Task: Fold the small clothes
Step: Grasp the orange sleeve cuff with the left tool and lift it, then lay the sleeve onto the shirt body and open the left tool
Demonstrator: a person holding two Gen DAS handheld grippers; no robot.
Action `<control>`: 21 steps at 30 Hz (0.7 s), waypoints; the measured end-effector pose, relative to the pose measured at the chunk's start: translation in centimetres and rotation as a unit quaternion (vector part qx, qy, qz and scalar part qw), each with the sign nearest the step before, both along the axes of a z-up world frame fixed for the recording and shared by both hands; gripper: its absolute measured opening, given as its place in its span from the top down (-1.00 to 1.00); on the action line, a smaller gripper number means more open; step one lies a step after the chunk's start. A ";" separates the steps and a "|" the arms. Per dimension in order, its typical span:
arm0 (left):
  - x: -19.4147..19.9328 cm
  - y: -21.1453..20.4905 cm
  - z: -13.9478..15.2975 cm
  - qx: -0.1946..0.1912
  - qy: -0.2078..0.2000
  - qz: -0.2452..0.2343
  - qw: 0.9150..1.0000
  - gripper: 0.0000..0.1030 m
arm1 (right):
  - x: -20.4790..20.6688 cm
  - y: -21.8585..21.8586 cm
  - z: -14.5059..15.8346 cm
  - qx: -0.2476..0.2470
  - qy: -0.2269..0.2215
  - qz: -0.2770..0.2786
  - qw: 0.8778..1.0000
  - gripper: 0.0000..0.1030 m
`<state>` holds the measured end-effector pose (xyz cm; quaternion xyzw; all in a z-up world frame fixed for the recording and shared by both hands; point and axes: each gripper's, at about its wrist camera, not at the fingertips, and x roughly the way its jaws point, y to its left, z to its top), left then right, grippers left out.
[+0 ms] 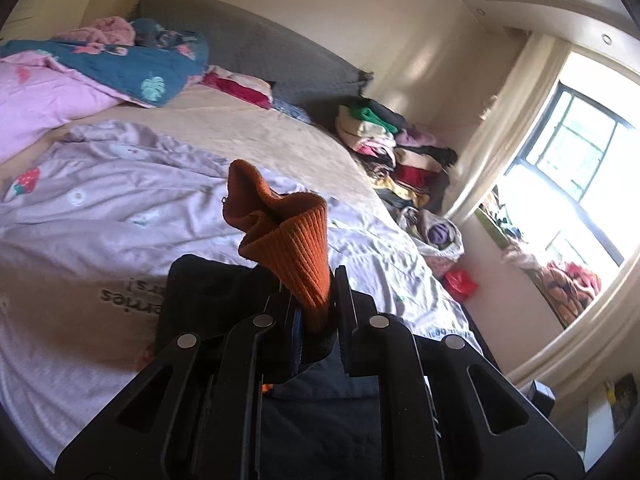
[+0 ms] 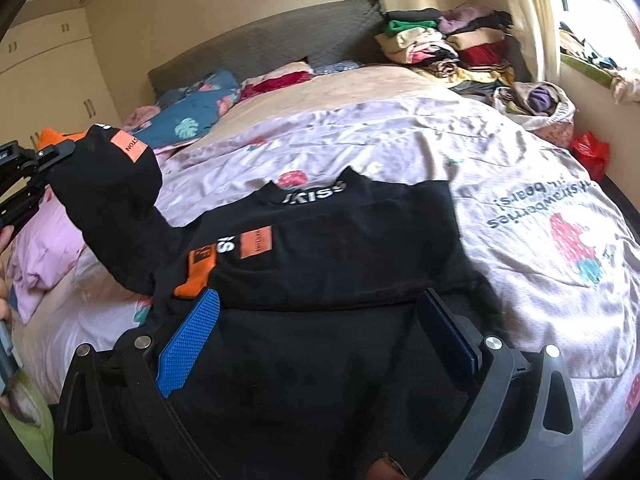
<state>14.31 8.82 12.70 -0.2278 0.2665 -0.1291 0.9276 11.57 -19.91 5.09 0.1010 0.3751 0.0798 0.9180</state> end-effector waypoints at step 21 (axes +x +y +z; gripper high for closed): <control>3.1 -10.8 -9.0 0.057 0.094 -0.170 0.979 0.87 | -0.7 -8.0 -1.1 0.008 0.023 -0.121 0.992 -0.91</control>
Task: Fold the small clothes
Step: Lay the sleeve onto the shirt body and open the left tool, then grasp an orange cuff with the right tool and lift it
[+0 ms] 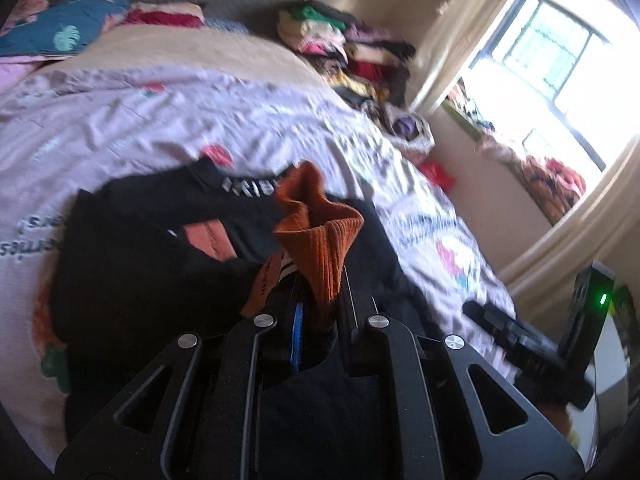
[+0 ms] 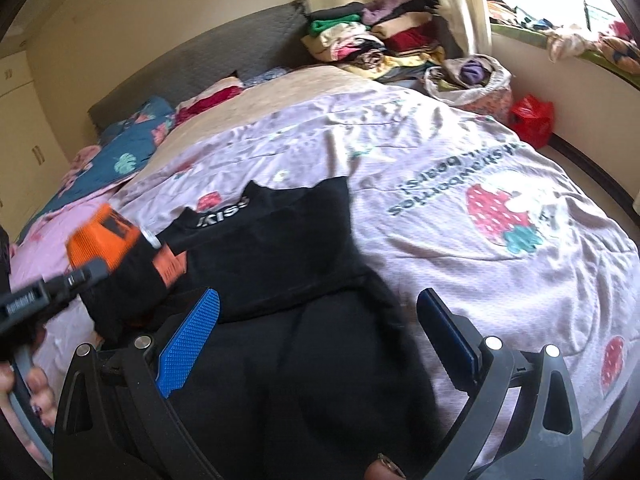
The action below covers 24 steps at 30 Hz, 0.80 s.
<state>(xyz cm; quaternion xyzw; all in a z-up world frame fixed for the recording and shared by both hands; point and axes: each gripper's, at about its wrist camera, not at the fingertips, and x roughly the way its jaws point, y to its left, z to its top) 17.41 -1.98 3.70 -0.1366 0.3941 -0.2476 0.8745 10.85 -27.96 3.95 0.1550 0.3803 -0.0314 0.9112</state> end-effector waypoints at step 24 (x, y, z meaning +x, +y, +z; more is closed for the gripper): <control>3.2 6.2 -0.9 0.080 0.006 0.028 0.996 -0.33 | 3.4 7.2 -4.7 0.026 0.087 0.111 0.990 -0.59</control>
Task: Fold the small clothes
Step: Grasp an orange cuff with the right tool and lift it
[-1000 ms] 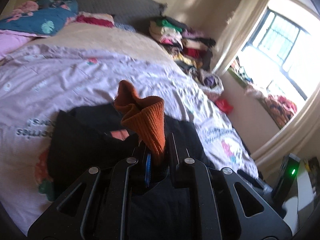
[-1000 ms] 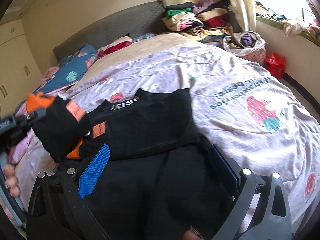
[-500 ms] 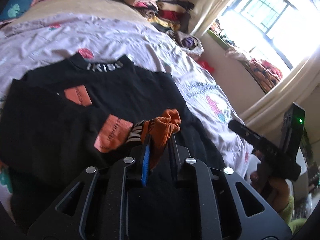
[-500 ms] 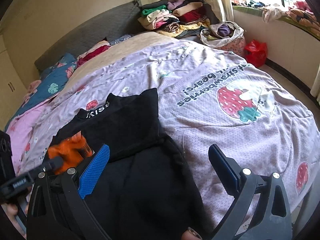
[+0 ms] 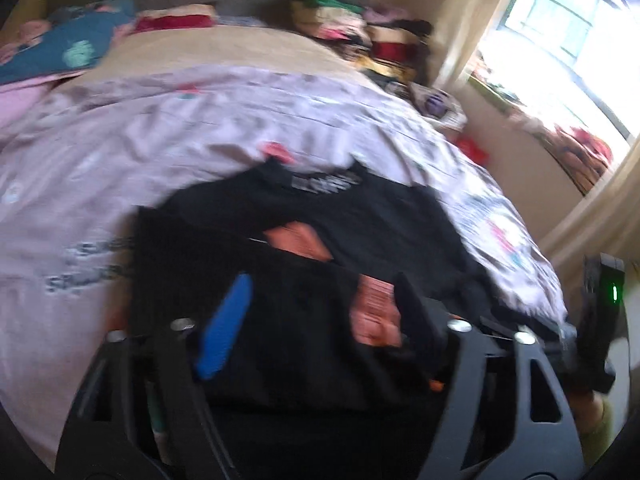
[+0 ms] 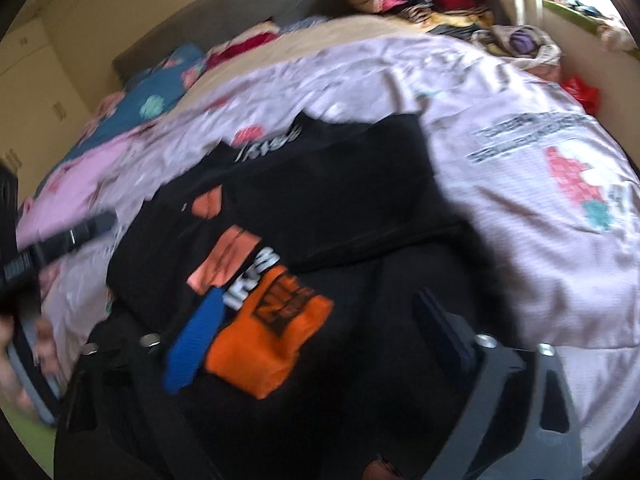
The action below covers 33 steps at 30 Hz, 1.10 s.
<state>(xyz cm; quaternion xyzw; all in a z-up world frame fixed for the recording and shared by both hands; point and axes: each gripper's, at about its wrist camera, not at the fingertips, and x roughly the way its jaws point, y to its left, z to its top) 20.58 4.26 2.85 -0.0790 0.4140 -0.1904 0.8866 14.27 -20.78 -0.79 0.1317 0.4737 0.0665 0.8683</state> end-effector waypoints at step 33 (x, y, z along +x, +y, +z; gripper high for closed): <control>4.8 9.6 -7.0 -0.048 0.088 0.144 0.985 -0.38 | 6.3 1.0 8.8 -0.079 -0.156 0.095 0.980 0.84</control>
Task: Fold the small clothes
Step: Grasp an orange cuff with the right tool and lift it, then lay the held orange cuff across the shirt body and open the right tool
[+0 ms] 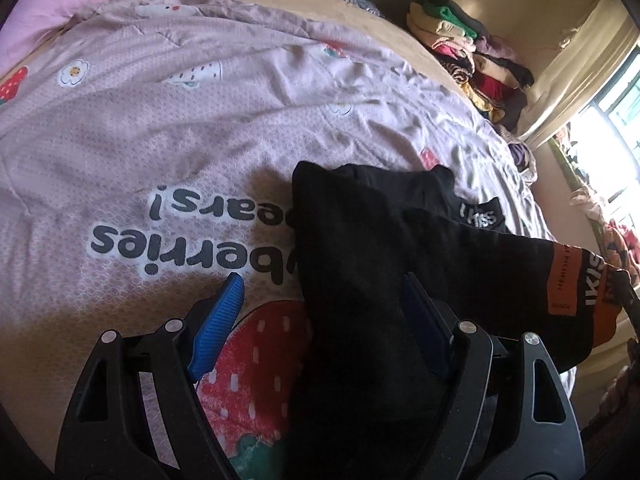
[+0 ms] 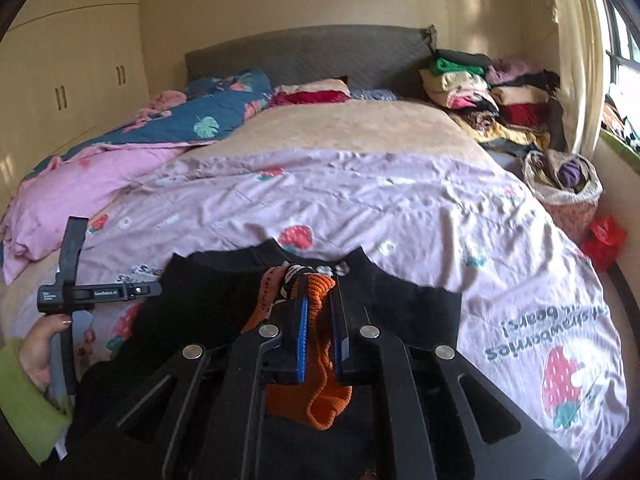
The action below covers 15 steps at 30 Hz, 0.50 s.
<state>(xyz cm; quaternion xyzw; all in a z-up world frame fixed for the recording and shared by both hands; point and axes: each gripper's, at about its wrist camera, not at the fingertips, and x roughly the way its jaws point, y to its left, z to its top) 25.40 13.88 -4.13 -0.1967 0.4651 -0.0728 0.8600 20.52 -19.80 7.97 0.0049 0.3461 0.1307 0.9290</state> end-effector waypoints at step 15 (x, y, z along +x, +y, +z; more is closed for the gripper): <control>0.1 -1.4 -0.8 0.045 0.005 -0.018 0.999 -0.07 | 0.9 -1.3 -4.4 -0.019 0.048 -0.049 0.997 0.84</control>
